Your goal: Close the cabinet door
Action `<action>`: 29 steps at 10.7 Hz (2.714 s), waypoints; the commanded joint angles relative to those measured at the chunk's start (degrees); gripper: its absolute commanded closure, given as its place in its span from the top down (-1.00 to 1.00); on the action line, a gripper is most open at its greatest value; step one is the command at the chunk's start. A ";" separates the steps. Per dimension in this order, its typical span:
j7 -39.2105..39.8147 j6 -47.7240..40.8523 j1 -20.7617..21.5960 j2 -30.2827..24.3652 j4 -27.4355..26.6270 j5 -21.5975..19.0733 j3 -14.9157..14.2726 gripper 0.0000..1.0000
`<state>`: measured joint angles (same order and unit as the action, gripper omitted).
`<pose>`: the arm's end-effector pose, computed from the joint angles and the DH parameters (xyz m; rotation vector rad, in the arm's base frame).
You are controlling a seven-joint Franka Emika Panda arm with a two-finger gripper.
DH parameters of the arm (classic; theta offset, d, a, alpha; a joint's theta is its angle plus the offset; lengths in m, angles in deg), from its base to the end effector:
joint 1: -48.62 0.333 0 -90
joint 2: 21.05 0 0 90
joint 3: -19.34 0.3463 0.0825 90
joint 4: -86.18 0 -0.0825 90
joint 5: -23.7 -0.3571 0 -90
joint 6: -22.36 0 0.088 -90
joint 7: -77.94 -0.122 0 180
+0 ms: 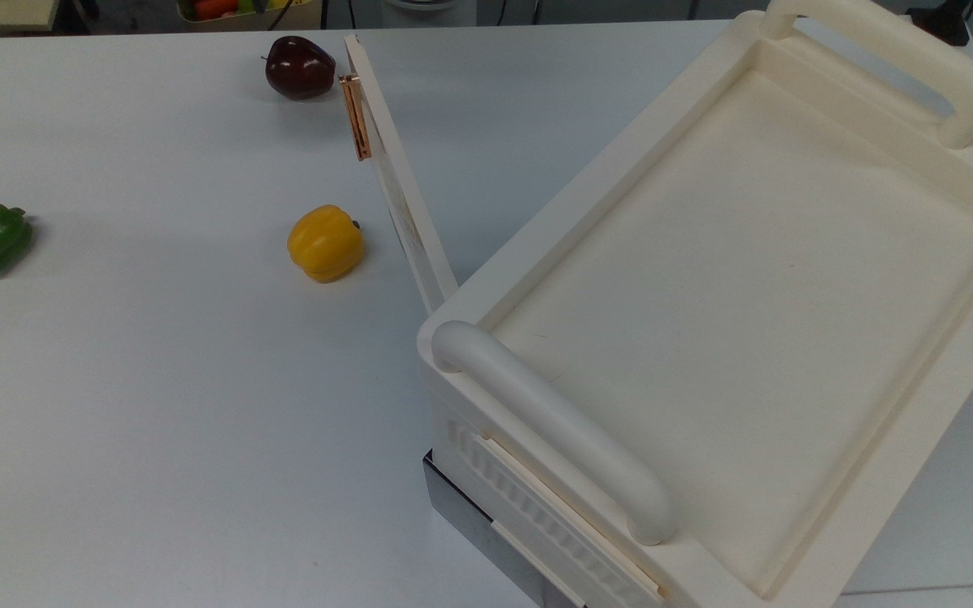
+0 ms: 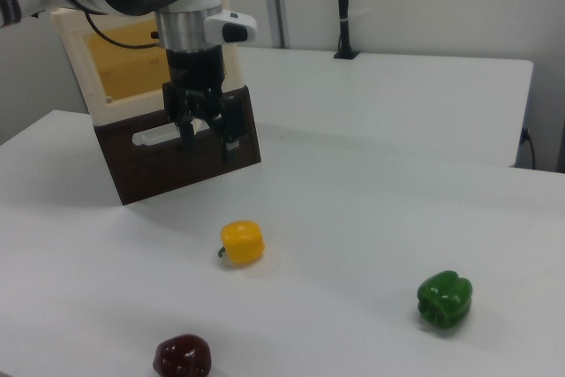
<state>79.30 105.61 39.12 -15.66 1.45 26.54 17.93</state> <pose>0.5338 -0.1088 0.6203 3.0857 -0.2623 -0.1934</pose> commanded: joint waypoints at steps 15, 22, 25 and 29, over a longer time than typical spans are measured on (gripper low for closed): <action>7.66 0.75 -0.25 -1.00 -1.06 -0.20 -0.35 -1.00; 29.97 17.18 -0.25 1.99 -0.36 -3.09 -0.17 -1.00; 38.50 27.89 -0.16 2.52 -0.27 -9.68 -0.17 -1.00; 49.68 35.92 0.19 4.18 -0.27 -16.88 0.09 -1.00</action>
<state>122.69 138.45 39.03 -12.20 1.42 14.12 17.91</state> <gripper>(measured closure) 0.991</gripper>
